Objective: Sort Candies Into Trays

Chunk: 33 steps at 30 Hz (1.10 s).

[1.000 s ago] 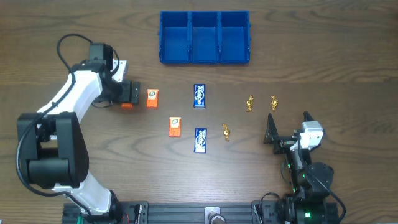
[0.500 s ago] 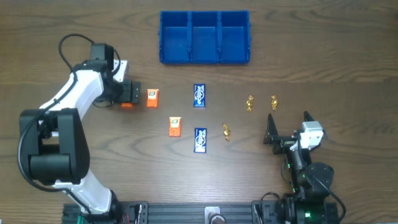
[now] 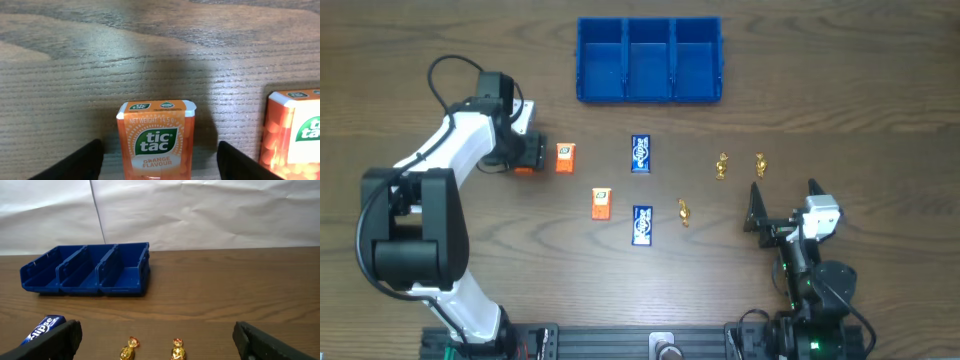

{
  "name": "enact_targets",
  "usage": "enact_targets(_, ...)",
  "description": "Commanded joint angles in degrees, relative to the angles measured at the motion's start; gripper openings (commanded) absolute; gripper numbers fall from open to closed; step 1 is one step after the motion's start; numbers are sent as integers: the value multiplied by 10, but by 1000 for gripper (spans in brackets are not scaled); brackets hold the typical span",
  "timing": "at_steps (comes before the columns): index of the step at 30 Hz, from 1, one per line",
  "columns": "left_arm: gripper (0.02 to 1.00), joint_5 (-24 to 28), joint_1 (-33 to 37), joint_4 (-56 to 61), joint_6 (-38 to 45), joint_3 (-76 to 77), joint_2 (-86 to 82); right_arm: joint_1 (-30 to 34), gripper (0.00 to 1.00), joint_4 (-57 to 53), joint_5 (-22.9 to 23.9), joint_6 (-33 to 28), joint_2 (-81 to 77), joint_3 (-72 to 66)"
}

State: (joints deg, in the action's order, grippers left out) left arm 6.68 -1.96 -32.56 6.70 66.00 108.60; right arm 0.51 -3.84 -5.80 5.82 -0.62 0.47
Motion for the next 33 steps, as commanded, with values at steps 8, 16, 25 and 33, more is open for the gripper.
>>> enact_targets(8,538,-9,0,0,-1,4,9,0,998,-4,-3,1,3,0)
enact_targets(16,430,-10,0,1,-3,4,9,0,998,-4,-3,1,3,0)
enact_targets(25,402,-9,0,1,-3,4,9,0,998,-4,-3,1,3,0)
enact_targets(33,386,-9,0,2,-3,4,9,0,998,-4,-3,1,3,0)
